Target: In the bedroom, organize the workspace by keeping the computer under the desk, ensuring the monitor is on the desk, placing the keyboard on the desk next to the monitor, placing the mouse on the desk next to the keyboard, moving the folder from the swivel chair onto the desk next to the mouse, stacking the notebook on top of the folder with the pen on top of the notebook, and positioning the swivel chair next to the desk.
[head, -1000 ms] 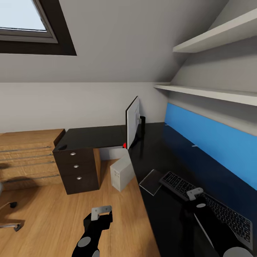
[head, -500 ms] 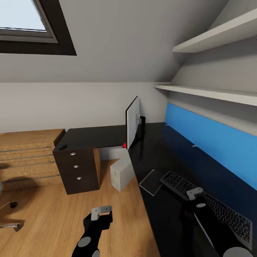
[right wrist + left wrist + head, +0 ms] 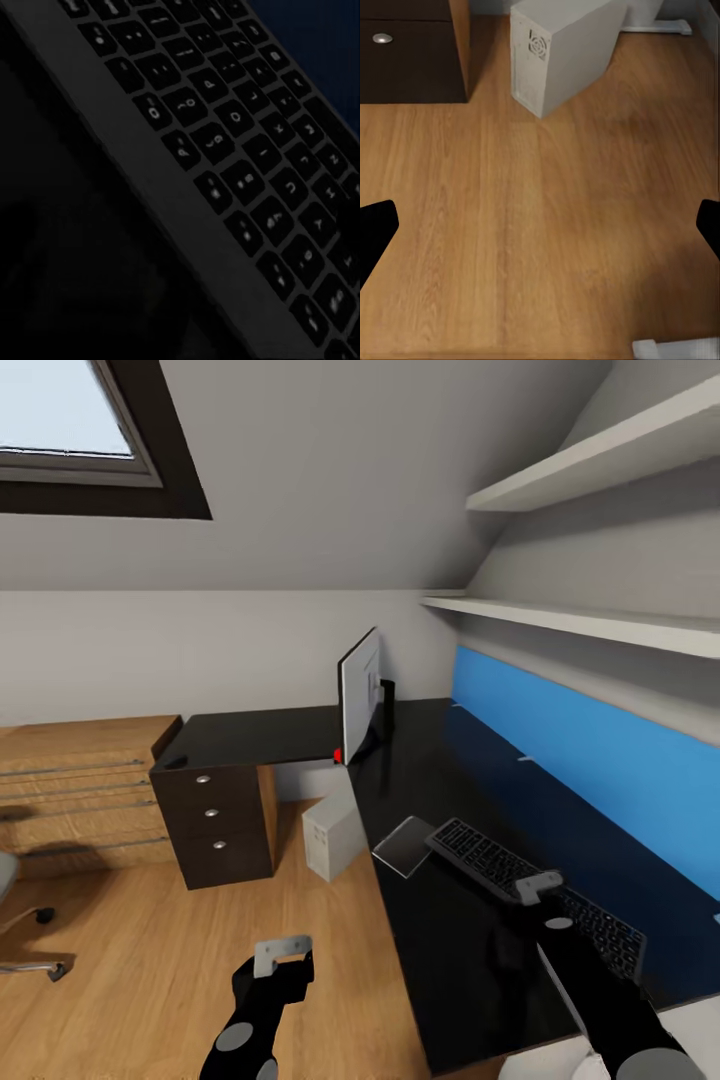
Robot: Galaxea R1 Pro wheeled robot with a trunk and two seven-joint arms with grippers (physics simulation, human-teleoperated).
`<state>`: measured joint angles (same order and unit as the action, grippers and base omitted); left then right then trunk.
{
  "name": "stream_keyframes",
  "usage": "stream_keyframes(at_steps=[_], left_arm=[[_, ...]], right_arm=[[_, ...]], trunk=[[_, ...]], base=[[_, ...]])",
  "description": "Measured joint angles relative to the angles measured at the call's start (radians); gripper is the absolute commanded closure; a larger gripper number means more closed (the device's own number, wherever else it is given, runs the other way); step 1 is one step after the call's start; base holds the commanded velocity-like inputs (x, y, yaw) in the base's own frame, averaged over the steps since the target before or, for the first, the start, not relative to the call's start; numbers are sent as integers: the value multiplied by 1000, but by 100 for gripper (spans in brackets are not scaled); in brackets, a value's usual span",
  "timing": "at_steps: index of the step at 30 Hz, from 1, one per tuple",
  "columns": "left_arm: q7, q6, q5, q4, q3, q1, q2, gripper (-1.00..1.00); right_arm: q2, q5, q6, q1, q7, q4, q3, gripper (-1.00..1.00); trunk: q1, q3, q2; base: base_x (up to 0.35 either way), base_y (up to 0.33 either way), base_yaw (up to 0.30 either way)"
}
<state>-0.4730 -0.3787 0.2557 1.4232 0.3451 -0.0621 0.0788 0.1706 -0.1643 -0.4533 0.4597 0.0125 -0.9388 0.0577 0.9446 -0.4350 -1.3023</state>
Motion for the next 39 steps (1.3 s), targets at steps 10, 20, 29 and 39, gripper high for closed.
stream_keyframes(at_steps=[10, 20, 29, 39], left_arm=[[-51, 54, 7, 133, -7, 56, -61, -100], [-74, 113, 14, 180, -6, 97, -80, -100], [-74, 116, 15, 190, -7, 99, -82, -100], [-74, 115, 15, 190, -9, 99, -82, -100]], right_arm=[[20, 309, -4, 0, 3, -94, -25, -100], [51, 482, -4, 0, 2, -108, -99, -100], [54, 491, -4, 0, 4, -103, -122, -100], [54, 494, -3, 0, 63, -101, -155, -100]], trunk=[[0, 0, 0], [0, 0, 0], [0, 0, 0], [0, 0, 0]], base=[[-8, -206, 0], [0, -260, 0], [0, -255, 0], [0, -149, 0]])
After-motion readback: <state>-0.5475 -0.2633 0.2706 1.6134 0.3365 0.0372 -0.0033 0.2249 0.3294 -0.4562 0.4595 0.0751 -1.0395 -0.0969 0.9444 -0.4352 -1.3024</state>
